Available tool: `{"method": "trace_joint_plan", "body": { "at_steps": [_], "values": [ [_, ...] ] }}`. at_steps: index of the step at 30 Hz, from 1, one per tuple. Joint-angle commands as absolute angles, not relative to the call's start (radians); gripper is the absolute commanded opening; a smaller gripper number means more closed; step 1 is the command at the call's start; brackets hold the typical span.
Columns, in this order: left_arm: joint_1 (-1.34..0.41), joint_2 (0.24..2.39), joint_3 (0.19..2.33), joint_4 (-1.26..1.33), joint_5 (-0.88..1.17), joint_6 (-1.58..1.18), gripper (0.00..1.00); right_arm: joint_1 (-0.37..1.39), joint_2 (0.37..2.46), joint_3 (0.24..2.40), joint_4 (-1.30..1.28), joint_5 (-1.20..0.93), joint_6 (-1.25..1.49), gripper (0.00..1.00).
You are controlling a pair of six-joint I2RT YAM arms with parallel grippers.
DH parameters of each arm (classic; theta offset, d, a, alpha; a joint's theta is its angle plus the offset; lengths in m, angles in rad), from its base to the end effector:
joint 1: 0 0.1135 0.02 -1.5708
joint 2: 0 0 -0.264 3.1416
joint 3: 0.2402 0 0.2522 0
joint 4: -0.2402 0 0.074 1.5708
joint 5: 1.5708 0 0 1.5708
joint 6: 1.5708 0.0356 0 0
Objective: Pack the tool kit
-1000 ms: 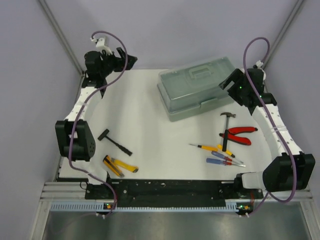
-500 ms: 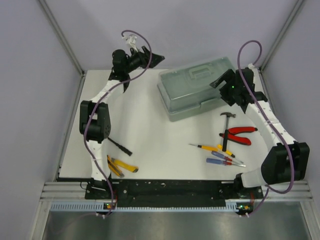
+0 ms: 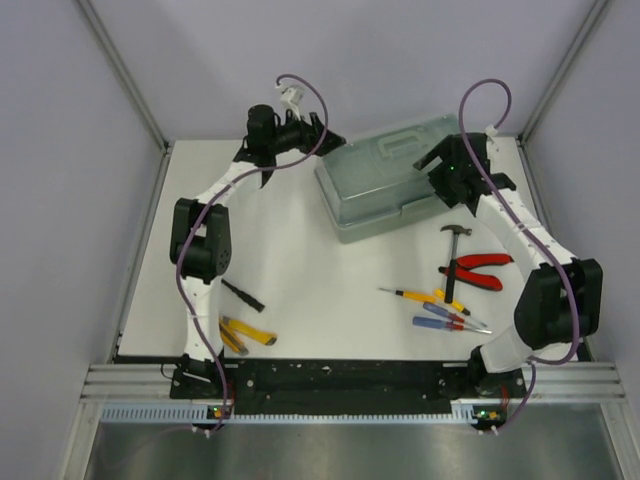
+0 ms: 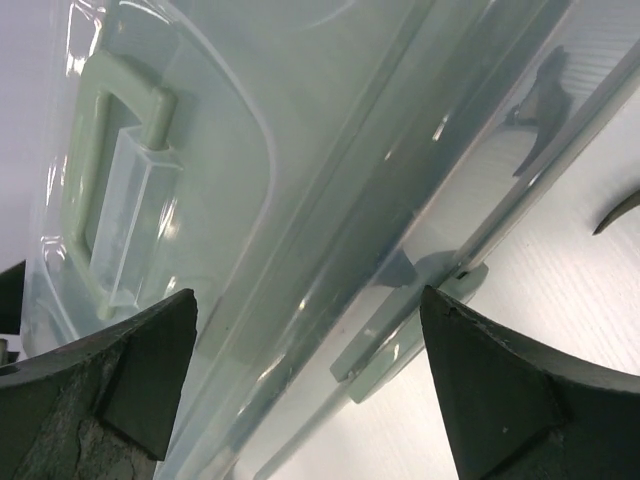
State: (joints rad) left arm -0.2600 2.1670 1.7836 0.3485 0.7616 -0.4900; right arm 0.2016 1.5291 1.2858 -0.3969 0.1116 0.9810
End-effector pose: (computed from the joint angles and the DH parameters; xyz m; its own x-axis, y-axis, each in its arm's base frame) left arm 0.4938 -0.1568 0.2925 -0.4310 -0.2378 -0.8705 0.7364 0.4649 -0.4916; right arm 0.3426 0.0660 0.3112 -0.4182 0.7575 -0.5013 0.4244 0.6509 0.6295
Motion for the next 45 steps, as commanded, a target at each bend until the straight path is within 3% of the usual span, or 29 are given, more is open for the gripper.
{"method": "trace_joint_plan", "body": {
  "at_steps": [1, 6, 10, 15, 23, 29, 35, 36, 40, 42, 45],
  "values": [
    [-0.267, 2.125, 1.763, 0.246, 0.817, -0.356, 0.96, 0.215, 1.574, 1.348, -0.419, 0.175, 0.974, 0.9],
    [-0.267, 2.109, 1.721, 0.181, 0.974, -0.339, 0.94, 0.218, 1.623, 1.355, -0.433, 0.131, 0.94, 0.86],
    [-0.267, 2.08, 1.677, 0.117, 1.037, -0.324, 0.86, 0.232, 1.666, 1.374, -0.433, 0.037, 0.868, 0.8],
    [-0.262, 1.984, 1.543, 0.094, 0.997, -0.273, 0.81, 0.287, 1.724, 1.413, -0.434, -0.093, 0.76, 0.72],
    [-0.229, 1.769, 1.312, 0.017, 0.87, -0.15, 0.76, 0.436, 1.721, 1.41, -0.488, -0.086, 0.628, 0.7],
    [-0.224, 1.54, 1.126, -0.034, 0.708, -0.038, 0.78, 0.527, 1.648, 1.329, -0.499, -0.023, 0.511, 0.67],
    [-0.222, 1.424, 1.112, 0.066, 0.503, -0.077, 0.95, 0.546, 1.582, 1.341, -0.5, -0.032, 0.502, 0.66],
    [-0.222, 1.424, 1.126, 0.093, 0.456, -0.095, 0.98, 0.543, 1.562, 1.351, -0.5, -0.012, 0.506, 0.68],
    [-0.21, 1.46, 1.212, 0.156, 0.324, -0.222, 0.98, 0.542, 1.513, 1.405, -0.5, 0.09, 0.506, 0.81],
    [-0.193, 1.491, 1.255, 0.172, 0.377, -0.276, 0.98, 0.535, 1.493, 1.42, -0.502, 0.126, 0.506, 0.9],
    [-0.163, 1.58, 1.373, 0.112, 0.556, -0.356, 0.98, 0.503, 1.473, 1.419, -0.5, 0.127, 0.521, 0.93]
  ]
}}
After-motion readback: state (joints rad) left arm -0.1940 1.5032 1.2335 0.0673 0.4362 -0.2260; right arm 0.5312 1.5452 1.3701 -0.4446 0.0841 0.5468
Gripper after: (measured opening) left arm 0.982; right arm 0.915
